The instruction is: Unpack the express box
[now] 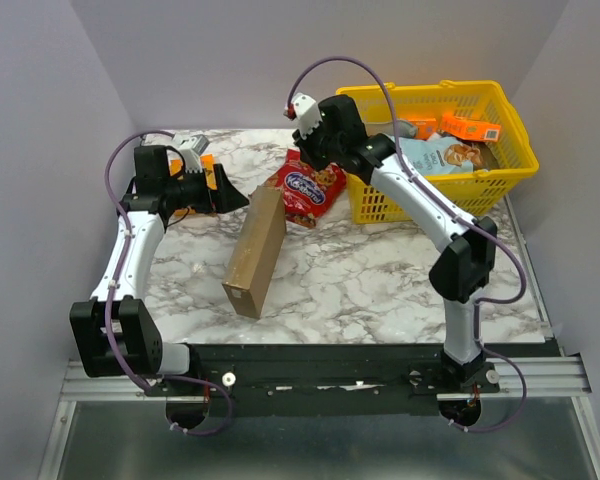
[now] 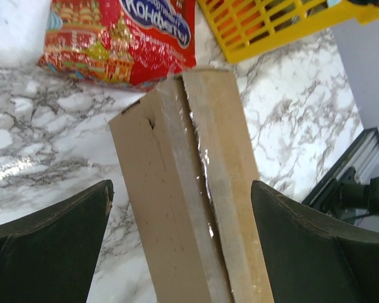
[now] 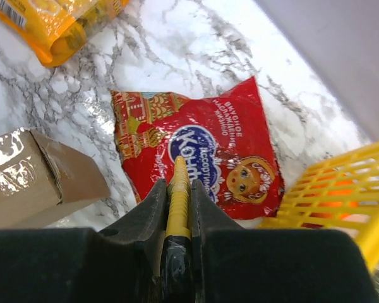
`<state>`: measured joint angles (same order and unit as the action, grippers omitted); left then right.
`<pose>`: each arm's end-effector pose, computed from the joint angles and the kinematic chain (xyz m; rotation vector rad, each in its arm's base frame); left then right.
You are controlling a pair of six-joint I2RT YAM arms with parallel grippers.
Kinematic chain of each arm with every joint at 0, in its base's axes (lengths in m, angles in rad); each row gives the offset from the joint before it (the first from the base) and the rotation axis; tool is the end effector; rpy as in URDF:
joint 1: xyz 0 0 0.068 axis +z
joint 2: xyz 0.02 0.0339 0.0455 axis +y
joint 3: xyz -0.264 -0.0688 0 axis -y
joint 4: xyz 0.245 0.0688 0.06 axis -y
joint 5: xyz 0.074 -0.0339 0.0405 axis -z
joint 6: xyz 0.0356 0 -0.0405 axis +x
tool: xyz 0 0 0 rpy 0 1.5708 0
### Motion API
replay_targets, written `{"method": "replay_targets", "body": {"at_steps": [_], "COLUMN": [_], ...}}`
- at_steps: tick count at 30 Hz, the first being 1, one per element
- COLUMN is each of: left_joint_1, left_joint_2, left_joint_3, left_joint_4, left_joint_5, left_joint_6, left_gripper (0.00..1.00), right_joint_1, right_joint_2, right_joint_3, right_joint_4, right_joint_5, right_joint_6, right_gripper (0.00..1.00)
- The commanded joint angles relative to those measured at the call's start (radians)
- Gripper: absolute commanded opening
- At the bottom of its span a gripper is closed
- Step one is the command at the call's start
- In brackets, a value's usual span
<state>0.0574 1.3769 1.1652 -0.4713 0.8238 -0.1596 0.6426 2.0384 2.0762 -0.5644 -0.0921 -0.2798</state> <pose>0.2984 -0.0090 0.3178 0.2082 2.1538 -0.9759 0.3792 0.2880 0.3634 -0.9890 1.8645 0.3146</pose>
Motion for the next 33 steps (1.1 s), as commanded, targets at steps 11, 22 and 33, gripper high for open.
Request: {"method": "replay_targets", "body": {"at_steps": [11, 22, 33], "left_joint_1": [-0.018, -0.041, -0.054], "left_joint_2": [0.007, -0.058, 0.005], "left_joint_3": [-0.097, -0.220, -0.094], "left_joint_4": [-0.152, -0.234, -0.577], "left_joint_5": [0.178, 0.198, 0.163], "left_joint_6": [0.164, 0.237, 0.533], "left_gripper": [0.99, 0.99, 0.98], "right_joint_1": [0.035, 0.019, 0.019], "right_joint_2": [-0.220, -0.253, -0.256], "right_joint_3": [-0.372, -0.348, -0.123], "right_joint_4": [-0.089, -0.023, -0.049], "right_joint_5": [-0.339, -0.011, -0.101], "right_joint_6": [0.054, 0.028, 0.047], "right_gripper": [0.00, 0.00, 0.01]}}
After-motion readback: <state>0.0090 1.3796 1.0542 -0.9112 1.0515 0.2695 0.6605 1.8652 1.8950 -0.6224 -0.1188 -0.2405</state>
